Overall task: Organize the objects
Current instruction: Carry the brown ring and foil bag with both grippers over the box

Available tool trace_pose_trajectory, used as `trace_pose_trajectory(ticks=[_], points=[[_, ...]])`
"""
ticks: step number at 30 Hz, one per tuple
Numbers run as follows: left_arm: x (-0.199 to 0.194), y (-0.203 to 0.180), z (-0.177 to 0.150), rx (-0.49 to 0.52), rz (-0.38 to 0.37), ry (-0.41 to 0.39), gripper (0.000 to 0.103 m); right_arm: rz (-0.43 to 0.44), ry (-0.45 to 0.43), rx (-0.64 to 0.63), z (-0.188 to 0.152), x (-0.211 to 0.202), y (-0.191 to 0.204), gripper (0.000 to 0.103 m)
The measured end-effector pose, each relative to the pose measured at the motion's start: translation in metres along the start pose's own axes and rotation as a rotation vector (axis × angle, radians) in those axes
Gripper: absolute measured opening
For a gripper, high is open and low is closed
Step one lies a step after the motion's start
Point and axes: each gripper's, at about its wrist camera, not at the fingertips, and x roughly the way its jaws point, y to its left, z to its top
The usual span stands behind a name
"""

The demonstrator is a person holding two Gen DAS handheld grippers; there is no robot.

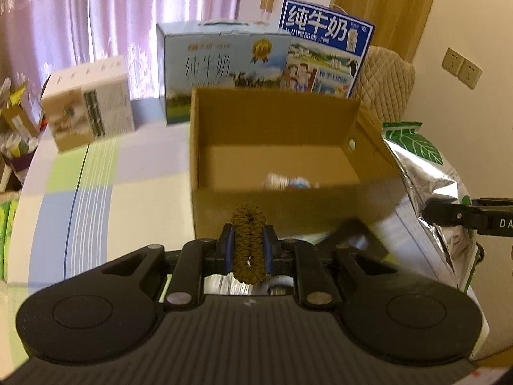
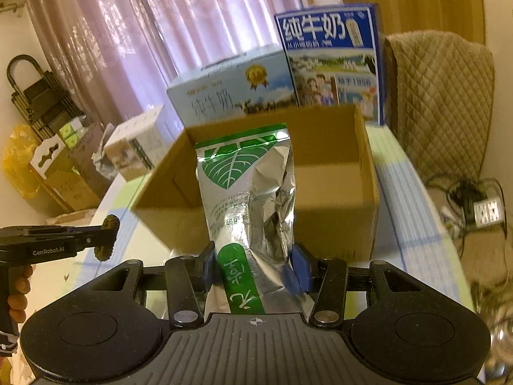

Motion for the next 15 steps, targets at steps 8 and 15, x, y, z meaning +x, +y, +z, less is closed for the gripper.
trace_pose_trajectory(ticks=[8, 15], points=[[0.036, -0.023, 0.050, 0.019, 0.022, -0.020, 0.015, -0.001, -0.030, 0.000, 0.055, 0.031, -0.023, 0.046], [0.072, -0.032, 0.078, 0.024, 0.041, 0.001, 0.015, -0.018, -0.024, 0.068, 0.085, 0.067, -0.051, 0.046]])
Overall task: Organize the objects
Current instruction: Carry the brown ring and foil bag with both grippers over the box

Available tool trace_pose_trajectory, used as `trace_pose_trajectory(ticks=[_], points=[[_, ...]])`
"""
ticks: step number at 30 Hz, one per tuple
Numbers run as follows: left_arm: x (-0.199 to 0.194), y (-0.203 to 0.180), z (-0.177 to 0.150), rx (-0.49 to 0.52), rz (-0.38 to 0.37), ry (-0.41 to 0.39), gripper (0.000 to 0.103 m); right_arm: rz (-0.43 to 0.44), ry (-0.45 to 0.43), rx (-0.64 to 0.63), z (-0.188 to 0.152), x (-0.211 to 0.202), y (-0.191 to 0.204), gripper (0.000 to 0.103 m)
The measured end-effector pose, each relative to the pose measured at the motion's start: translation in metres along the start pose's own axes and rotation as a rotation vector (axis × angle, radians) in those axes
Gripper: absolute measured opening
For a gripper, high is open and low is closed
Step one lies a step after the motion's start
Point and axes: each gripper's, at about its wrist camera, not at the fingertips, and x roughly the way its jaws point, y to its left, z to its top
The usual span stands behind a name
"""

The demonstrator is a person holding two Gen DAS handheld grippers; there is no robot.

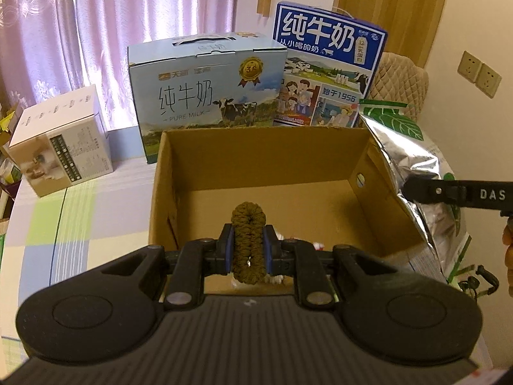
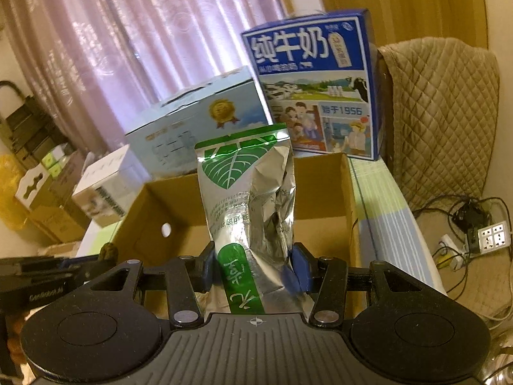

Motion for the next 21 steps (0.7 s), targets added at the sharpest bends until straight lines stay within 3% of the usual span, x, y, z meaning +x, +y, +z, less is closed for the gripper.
trace_pose_trajectory(ticks=[9, 17, 21], points=[[0.040, -0.007, 0.023, 0.003, 0.011, 0.030, 0.015, -0.063, 0.029, 0.024, 0.018, 0.050, -0.016, 0.046], [0.069, -0.007, 0.029, 0.008, 0.017, 0.069, 0.015, -0.118, 0.096, 0.038, 0.010, 0.088, -0.018, 0.046], [0.080, -0.006, 0.027, 0.006, 0.019, 0.091, 0.015, -0.207, 0.116, -0.043, 0.006, 0.098, -0.008, 0.046]])
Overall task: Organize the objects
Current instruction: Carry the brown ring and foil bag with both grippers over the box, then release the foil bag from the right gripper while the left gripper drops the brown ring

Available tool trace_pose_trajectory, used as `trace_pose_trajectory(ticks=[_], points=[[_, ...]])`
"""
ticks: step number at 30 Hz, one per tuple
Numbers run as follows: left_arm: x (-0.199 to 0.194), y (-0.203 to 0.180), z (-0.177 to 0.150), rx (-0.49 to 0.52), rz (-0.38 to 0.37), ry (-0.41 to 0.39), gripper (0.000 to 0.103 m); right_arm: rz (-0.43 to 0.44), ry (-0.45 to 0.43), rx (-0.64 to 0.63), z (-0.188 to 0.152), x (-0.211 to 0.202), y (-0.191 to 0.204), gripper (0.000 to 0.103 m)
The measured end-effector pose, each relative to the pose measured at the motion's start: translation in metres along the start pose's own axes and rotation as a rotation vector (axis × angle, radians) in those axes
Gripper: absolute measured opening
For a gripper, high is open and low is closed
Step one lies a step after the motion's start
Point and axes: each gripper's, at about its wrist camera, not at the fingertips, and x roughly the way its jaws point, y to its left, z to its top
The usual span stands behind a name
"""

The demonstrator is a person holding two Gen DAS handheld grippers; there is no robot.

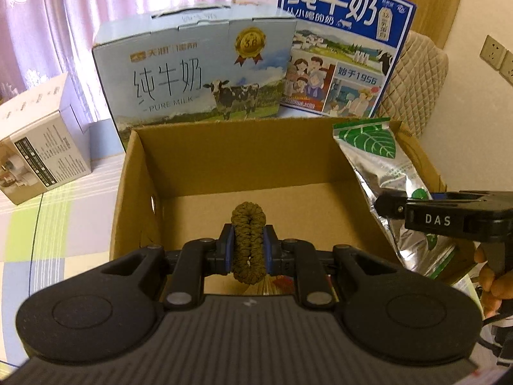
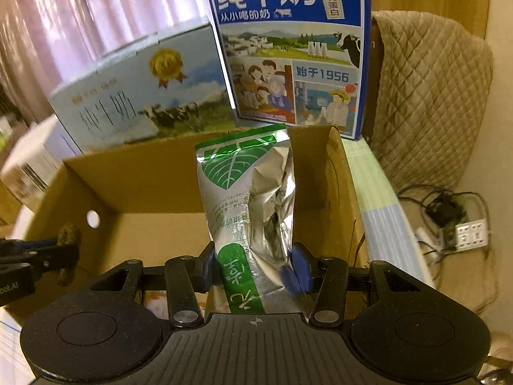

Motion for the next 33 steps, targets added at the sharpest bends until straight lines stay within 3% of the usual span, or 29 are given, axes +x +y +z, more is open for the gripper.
trace_pose_trajectory(ticks=[5, 12, 27, 33], points=[[0.007, 0.002, -0.003, -0.006, 0.000, 0.018, 0.015, -0.047, 0.021, -0.042, -0.001, 0.007, 0.007, 0.047], [0.011, 0.004, -0.005, -0.008, -0.004, 0.032, 0.015, -0.048, 0.019, -0.042, 0.002, 0.006, 0.007, 0.064], [0.021, 0.001, -0.004, 0.002, -0.001, 0.056, 0.017, -0.025, 0.012, -0.048, 0.001, -0.002, 0.001, 0.066], [0.024, 0.000, -0.003, 0.016, 0.005, 0.051, 0.024, -0.017, 0.009, -0.044, 0.001, -0.003, -0.001, 0.067]])
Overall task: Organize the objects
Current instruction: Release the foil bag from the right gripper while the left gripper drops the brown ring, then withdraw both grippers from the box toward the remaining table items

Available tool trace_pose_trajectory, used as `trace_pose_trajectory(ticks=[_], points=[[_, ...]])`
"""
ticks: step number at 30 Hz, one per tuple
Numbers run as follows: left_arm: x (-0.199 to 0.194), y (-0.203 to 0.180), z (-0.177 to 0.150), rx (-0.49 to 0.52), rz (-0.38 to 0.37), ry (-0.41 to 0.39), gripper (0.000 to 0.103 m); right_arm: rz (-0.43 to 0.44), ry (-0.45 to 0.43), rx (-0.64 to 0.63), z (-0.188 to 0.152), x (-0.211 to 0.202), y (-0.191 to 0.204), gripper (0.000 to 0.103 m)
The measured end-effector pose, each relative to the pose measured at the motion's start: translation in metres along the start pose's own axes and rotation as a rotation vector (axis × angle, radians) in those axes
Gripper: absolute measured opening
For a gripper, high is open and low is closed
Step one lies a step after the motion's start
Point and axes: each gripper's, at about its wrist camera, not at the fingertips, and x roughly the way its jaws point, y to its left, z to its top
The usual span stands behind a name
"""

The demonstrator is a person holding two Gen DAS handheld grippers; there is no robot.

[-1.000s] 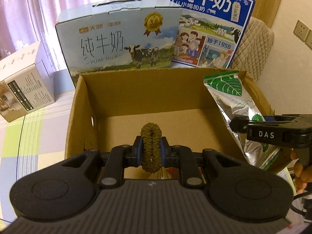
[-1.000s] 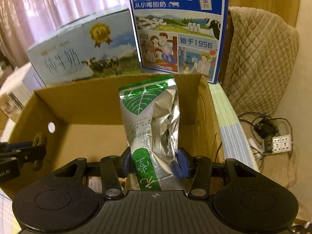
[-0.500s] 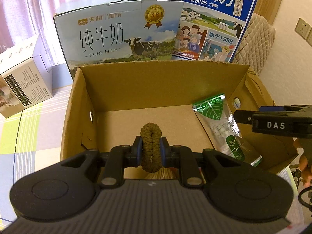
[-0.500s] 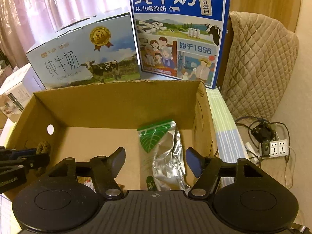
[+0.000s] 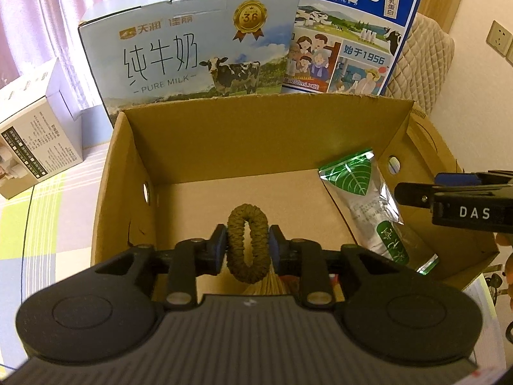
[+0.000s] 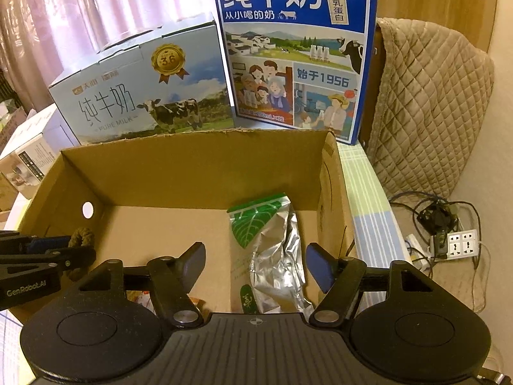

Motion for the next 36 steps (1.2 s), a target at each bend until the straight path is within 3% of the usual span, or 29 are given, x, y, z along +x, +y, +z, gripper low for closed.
trace_pose_trajectory(ticks=[3, 5, 11, 21, 36], points=[[0.002, 0.000, 0.001, 0.008, 0.005, -0.004, 0.030, 0.009, -0.002, -0.007, -0.001, -0.001, 0.000, 0.069], [0.002, 0.000, 0.001, 0.012, 0.013, -0.006, 0.043, 0.017, -0.004, -0.016, -0.001, -0.002, 0.000, 0.071], [-0.004, 0.004, 0.001, 0.010, 0.016, -0.016, 0.052, 0.042, -0.017, -0.039, -0.008, -0.010, 0.003, 0.076], [-0.030, 0.008, -0.006, -0.010, 0.014, -0.032, 0.059, 0.088, -0.046, -0.016, -0.022, -0.037, 0.003, 0.078], [-0.102, 0.011, -0.029, -0.040, -0.017, -0.102, 0.059, 0.143, -0.118, 0.025, -0.045, -0.100, 0.012, 0.079]])
